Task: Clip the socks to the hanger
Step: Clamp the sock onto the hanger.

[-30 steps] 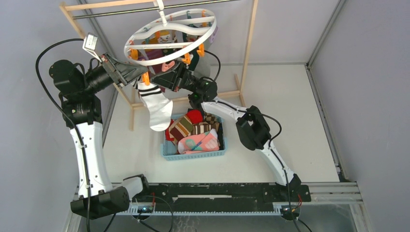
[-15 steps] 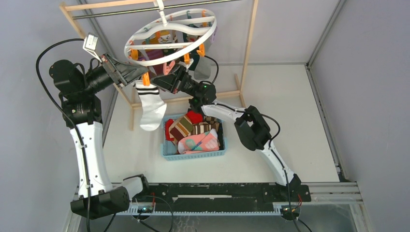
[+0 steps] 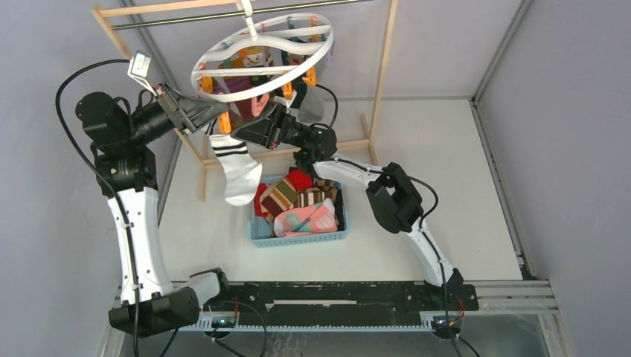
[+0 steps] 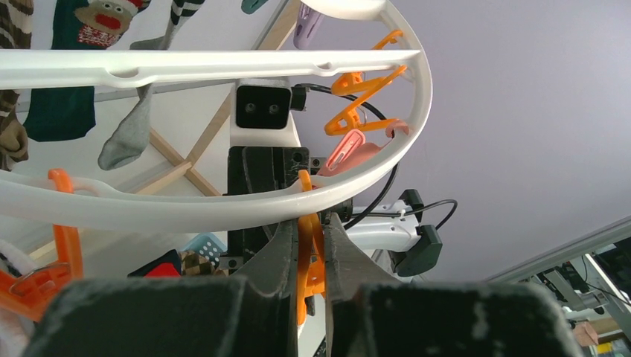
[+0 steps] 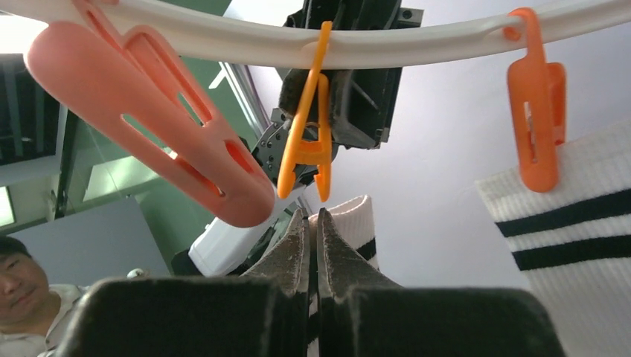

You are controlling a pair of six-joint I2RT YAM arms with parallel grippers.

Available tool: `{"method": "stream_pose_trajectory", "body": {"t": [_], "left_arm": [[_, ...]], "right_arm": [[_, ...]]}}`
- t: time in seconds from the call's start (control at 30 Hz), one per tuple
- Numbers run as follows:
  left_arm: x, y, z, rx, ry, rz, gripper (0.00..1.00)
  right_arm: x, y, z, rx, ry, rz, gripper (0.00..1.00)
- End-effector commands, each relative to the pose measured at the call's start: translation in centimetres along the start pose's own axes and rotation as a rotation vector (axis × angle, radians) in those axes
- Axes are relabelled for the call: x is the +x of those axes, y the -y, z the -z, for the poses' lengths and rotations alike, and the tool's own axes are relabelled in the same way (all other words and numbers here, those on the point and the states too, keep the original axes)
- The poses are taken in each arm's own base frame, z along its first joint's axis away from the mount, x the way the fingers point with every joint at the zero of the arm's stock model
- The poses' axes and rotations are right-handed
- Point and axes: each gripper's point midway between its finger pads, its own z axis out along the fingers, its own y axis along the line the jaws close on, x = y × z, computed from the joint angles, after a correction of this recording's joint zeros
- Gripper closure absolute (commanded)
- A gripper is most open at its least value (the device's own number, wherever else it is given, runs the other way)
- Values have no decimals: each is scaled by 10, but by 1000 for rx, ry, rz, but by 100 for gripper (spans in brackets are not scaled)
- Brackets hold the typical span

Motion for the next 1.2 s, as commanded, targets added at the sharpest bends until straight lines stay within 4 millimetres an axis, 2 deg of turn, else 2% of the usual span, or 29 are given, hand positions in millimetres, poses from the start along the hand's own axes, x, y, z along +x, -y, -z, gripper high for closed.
{"method": "stream_pose_trajectory", "body": {"t": [0.0,0.67,0.87,1.03,1.17], "left_arm": [[5,19,5,51,-28,-33,100],[9,18,5,64,-43,-35,100],[9,17,5,63,-42,-30,100],[6,20,4,62,-31,-29,100],[4,21,4,66,-26,-24,100]], "right_arm": [[-9,-58,-18,-123,-41,65,100],[-33,-68,-24,-170,13,64,100],[-26,-57,-20,-148,3,44,100],[-12,-44,-12,-104,-28,19,100],[-8,-42,-8,-87,-38,18,100]]}}
